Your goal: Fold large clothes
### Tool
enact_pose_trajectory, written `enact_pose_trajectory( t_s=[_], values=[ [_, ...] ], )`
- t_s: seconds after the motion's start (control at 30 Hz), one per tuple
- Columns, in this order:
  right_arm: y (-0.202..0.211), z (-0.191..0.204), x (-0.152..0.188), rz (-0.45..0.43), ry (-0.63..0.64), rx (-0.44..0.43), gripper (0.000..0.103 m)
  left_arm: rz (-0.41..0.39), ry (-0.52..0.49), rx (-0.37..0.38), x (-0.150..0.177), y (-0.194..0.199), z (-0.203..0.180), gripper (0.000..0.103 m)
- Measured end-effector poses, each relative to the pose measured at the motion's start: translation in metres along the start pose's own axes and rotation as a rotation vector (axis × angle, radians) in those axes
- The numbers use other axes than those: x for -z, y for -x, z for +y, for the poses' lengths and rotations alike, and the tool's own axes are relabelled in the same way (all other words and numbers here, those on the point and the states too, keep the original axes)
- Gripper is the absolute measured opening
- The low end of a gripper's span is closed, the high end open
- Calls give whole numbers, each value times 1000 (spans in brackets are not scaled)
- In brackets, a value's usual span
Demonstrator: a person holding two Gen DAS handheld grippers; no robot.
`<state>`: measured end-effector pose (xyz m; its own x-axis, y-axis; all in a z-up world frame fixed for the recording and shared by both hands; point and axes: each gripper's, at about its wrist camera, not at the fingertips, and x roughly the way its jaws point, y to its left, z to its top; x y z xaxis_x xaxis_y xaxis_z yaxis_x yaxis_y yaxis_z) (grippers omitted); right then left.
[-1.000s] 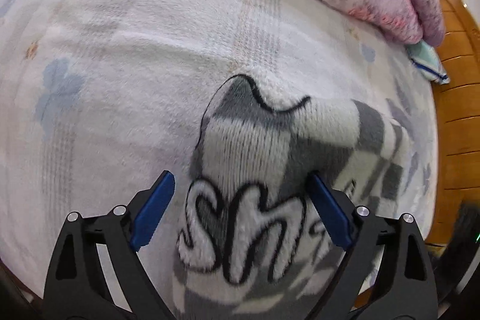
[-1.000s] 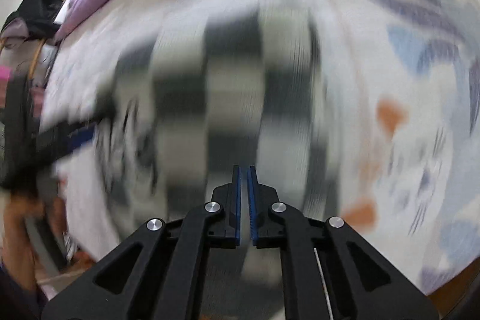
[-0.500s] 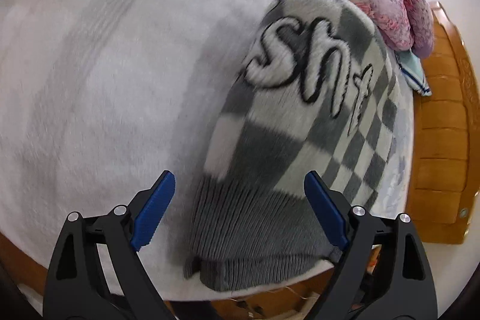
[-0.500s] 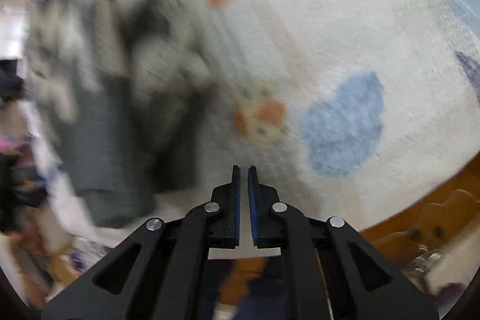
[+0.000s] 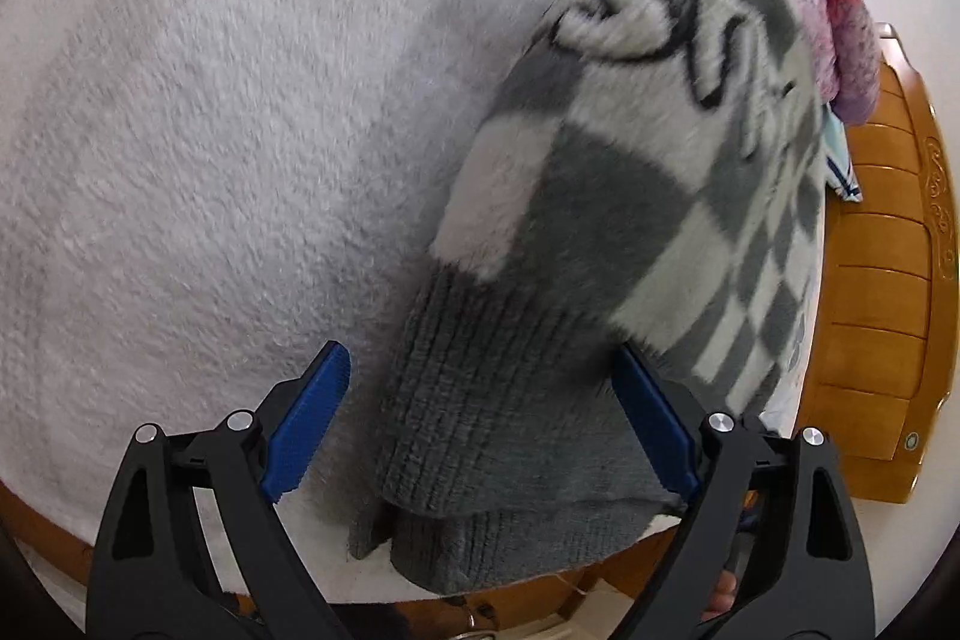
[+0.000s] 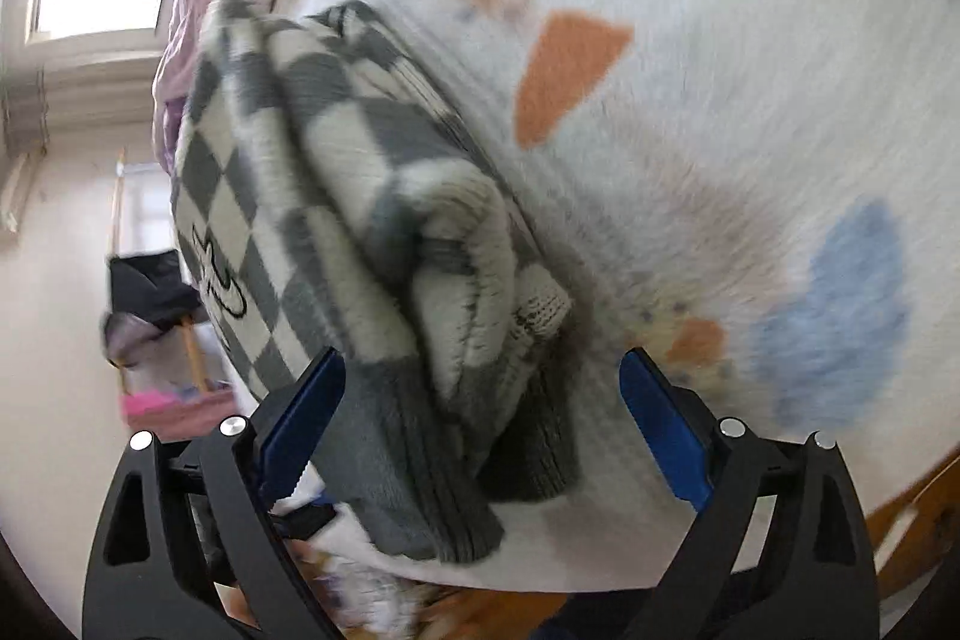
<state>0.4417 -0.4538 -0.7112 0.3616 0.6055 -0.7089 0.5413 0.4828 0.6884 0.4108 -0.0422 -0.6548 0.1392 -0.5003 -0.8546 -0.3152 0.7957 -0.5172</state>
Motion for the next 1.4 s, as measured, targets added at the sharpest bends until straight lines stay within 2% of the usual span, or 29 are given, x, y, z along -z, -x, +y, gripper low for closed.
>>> enact_pose_trajectory(
  t_s=[0.07,0.2,0.4,0.5,0.57,0.67,0.73,0.9,1.03,1.1,1.13,1.2,1.23,1.27,1.3,1.37,1.4],
  values=[
    [-8,-1,-4,0,9,-14,89,-7,0,10,0,-3,0,89],
    [-29,2,-15,29,-27,-116,90,-2,-13,16,-2,-10,-2,91],
    [-45,3,-31,44,-39,-185,97,-13,-29,16,-4,-23,-9,95],
    [-47,4,-32,57,-19,-199,96,-21,-19,38,-6,-28,-14,96],
    [-46,12,-29,93,-12,-259,96,-8,-29,80,-7,-32,-28,95],
    [-56,16,-28,88,31,-196,96,-10,-57,53,-9,-43,-38,96],
    [-65,15,-30,60,41,-189,97,-4,-46,67,-12,-52,-36,98],
    [-70,20,-33,79,38,-177,97,-38,-62,91,-10,-59,-33,99],
    [-76,33,-36,138,13,-221,93,-49,-52,114,1,-54,-26,84],
    [-81,41,-34,120,68,-189,92,-52,-51,121,3,-54,-25,83],
    [-90,37,-34,109,75,-148,89,-47,-51,122,3,-58,-23,83],
    [-90,31,-37,85,22,-165,84,-36,-53,124,1,-59,-21,83],
    [-89,34,-37,85,29,-150,75,-33,-60,120,0,-57,-22,79],
    [-87,37,-36,79,41,-146,65,-43,-80,110,2,-54,-26,68],
    [-85,39,-35,75,36,-148,59,-52,-95,110,3,-47,-29,61],
    [-78,54,-30,58,51,-134,50,-71,-139,78,2,-39,-43,36],
    [-75,67,-29,50,96,-87,48,-77,-152,74,6,-33,-47,34]
  ],
)
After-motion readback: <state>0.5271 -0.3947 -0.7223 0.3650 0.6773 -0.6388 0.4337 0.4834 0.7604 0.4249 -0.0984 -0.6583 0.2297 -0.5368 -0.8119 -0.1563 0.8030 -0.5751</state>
